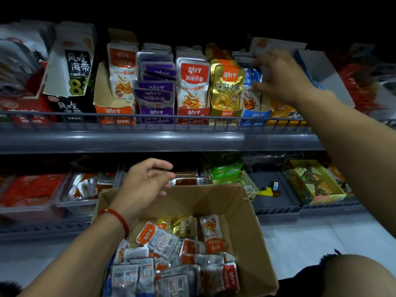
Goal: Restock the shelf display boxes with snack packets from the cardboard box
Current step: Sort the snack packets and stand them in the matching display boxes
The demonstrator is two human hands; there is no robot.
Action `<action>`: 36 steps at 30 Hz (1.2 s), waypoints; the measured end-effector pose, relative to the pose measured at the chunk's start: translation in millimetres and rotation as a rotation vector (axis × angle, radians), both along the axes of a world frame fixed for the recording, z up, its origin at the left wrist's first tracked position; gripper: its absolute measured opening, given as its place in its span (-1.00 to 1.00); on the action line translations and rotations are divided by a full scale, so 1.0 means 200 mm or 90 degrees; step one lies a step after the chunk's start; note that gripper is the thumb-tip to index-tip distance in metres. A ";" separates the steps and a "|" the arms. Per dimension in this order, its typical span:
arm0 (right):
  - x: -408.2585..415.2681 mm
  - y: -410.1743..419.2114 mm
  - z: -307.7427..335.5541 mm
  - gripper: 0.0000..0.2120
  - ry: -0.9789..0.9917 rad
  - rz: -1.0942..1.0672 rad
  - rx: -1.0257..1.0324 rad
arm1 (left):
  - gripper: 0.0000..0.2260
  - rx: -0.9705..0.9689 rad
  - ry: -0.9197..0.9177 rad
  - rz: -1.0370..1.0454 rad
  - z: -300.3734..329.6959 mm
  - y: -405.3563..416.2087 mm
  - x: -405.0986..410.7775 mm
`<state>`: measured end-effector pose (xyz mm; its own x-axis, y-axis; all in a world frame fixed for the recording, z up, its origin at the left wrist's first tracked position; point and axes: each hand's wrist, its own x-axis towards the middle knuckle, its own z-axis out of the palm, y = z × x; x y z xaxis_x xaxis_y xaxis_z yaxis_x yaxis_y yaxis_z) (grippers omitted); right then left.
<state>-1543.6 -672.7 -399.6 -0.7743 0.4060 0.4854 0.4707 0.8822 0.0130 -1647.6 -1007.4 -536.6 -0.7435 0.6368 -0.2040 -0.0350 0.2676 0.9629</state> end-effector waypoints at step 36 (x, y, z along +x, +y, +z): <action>0.34 -0.67 -0.86 -0.78 -0.377 0.222 -0.443 | -0.90 -0.315 0.151 -0.584 -0.36 0.09 0.12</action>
